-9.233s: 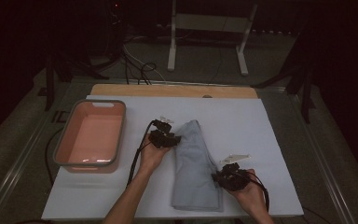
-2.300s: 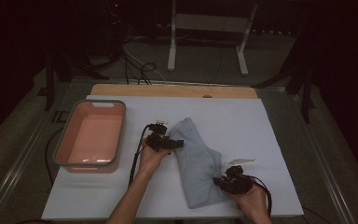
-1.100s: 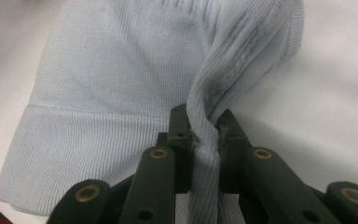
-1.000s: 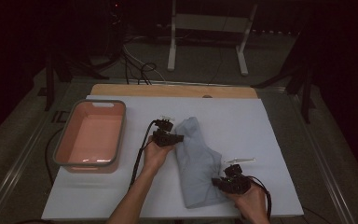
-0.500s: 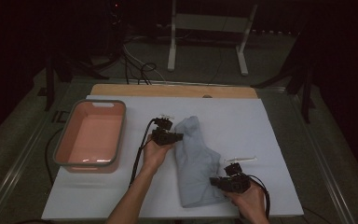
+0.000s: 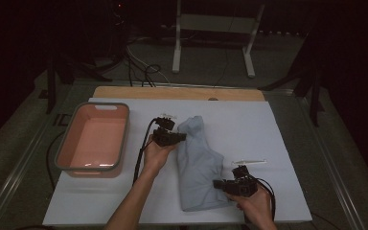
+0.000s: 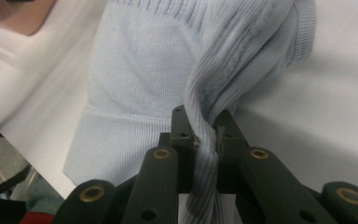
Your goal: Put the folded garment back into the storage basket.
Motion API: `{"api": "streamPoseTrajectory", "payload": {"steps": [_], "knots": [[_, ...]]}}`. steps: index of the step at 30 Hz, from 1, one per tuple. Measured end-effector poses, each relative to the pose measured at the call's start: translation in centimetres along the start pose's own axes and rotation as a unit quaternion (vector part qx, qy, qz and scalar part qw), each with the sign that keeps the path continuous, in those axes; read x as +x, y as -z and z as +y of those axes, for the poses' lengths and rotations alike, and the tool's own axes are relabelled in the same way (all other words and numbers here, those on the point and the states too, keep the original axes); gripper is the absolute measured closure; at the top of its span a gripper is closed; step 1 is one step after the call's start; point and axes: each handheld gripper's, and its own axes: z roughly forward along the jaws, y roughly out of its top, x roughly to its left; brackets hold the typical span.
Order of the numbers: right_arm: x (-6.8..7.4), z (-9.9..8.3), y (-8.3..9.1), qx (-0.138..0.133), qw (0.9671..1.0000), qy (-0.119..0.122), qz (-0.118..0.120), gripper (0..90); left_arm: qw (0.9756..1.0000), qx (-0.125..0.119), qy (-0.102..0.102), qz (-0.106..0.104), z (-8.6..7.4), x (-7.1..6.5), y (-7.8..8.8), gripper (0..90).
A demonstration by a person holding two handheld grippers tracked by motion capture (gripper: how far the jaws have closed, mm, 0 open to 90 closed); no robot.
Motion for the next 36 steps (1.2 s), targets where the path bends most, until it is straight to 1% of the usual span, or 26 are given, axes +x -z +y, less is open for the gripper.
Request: {"api": "streamPoseTrajectory", "payload": {"steps": [3, 9, 13, 21, 27, 29, 36], "knots": [[0.0, 0.2, 0.1, -0.005, 0.9999, -0.008, 0.01, 81.8, 1.0, -0.002, -0.002, 0.002, 0.2, 0.0, 0.3, 88.4], [0.2, 0.6, 0.2, -0.01, 0.9997, -0.012, 0.021, 81.9, 0.9999, -0.006, -0.01, 0.007, 0.8, -0.3, 1.2, 88.4], [0.4, 0.9, 0.3, -0.016, 0.9994, -0.013, 0.029, 82.0, 0.9998, -0.009, -0.013, 0.011, 1.2, -0.3, 1.8, 88.4], [0.9, 1.8, 0.1, -0.025, 0.999, -0.009, 0.036, 81.9, 0.9996, -0.013, -0.018, 0.018, 1.8, -0.1, 2.8, 88.3], [1.5, 2.6, -0.1, -0.032, 0.9985, -0.012, 0.044, 82.0, 0.9995, -0.02, -0.017, 0.02, 2.2, 0.1, 3.5, 88.4], [1.7, 2.9, -0.1, -0.034, 0.9983, -0.006, 0.047, 82.0, 0.9994, -0.02, -0.017, 0.021, 2.3, 0.1, 3.7, 88.4], [2.3, 3.7, -0.4, -0.04, 0.998, -0.005, 0.048, 82.0, 0.9993, -0.028, -0.011, 0.023, 2.6, 0.6, 4.4, 88.4]]}}
